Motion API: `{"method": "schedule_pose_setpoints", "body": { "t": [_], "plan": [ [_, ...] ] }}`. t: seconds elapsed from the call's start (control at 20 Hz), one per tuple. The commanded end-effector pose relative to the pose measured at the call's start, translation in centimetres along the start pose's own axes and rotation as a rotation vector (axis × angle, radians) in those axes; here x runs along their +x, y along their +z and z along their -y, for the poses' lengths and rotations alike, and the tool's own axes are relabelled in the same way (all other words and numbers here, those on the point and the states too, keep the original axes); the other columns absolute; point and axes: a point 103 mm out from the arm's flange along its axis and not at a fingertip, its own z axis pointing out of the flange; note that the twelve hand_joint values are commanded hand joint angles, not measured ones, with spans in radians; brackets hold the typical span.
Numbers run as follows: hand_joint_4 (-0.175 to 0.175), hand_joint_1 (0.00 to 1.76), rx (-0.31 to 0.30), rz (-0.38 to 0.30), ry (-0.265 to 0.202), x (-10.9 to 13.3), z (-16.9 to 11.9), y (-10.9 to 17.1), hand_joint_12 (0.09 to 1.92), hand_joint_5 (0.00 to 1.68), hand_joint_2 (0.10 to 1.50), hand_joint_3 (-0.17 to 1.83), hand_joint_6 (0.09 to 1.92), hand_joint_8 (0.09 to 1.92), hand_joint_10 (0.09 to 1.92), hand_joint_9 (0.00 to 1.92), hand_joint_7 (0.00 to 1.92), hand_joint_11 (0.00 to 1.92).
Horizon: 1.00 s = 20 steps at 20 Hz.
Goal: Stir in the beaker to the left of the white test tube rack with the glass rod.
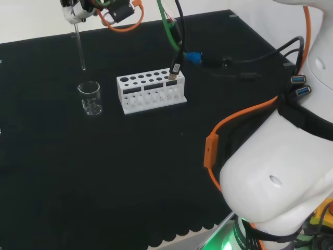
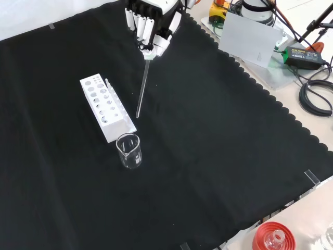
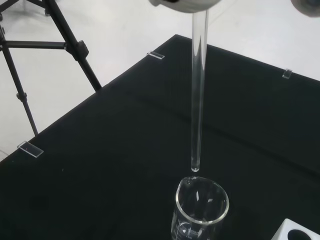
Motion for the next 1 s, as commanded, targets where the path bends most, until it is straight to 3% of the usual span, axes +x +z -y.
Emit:
{"method": "schedule_pose_setpoints", "body": {
  "t": [0.05,0.35,0.8,1.0],
  "plan": [
    [-0.175,1.31,0.014,0.018,-0.002,0.3,-0.9,0.4,0.67,1.24,1.07,-0.17,0.57,0.58,0.37,1.80,1.29,1.63],
    [-0.175,1.31,0.024,-0.008,0.007,-0.9,-1.3,1.2,0.67,1.24,1.07,-0.17,0.57,0.58,0.37,1.80,1.29,1.63],
    [-0.175,1.31,0.053,0.007,0.014,-1.1,-2.2,2.0,0.67,1.24,1.07,-0.17,0.57,0.58,0.37,1.80,1.29,1.63],
    [-0.175,1.31,0.062,0.019,0.011,-0.9,-2.8,2.2,0.69,1.11,1.10,-0.15,0.58,0.81,0.39,1.79,1.26,1.62]
  ]
}}
